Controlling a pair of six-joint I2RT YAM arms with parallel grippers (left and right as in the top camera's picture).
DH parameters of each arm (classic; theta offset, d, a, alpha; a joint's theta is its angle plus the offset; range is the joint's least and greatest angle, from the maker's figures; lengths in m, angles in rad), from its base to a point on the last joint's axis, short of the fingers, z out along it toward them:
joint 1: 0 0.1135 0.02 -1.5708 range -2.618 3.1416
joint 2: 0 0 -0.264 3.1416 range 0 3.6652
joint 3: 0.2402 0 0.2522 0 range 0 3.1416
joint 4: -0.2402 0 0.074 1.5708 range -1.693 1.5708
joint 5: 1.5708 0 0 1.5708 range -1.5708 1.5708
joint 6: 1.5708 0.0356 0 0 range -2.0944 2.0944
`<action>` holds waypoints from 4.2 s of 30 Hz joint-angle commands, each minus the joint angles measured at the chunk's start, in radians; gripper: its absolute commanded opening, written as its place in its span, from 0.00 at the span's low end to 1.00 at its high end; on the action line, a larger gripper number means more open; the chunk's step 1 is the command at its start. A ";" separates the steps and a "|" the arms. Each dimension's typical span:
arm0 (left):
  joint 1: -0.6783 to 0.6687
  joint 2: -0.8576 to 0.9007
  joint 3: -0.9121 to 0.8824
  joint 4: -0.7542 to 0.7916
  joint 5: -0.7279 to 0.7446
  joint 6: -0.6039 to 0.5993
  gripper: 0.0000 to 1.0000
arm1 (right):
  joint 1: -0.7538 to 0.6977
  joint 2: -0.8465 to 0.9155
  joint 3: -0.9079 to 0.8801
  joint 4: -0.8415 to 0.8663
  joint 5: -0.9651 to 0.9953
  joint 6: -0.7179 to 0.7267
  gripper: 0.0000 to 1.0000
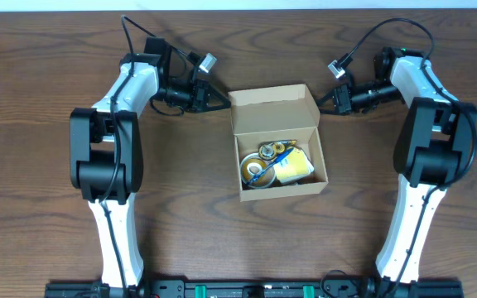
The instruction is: Pack container
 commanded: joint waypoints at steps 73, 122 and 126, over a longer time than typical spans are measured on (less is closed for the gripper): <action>-0.044 0.001 0.133 -0.217 -0.056 -0.084 0.06 | 0.195 -0.256 0.369 -0.450 0.388 -0.216 0.01; -0.386 -0.024 0.499 -0.782 -0.728 -0.345 0.06 | 0.022 -0.460 0.380 -0.287 0.610 0.322 0.17; -0.375 -0.038 0.499 -0.833 -0.731 -0.346 0.06 | 0.145 -0.460 0.379 -0.351 0.629 0.311 0.01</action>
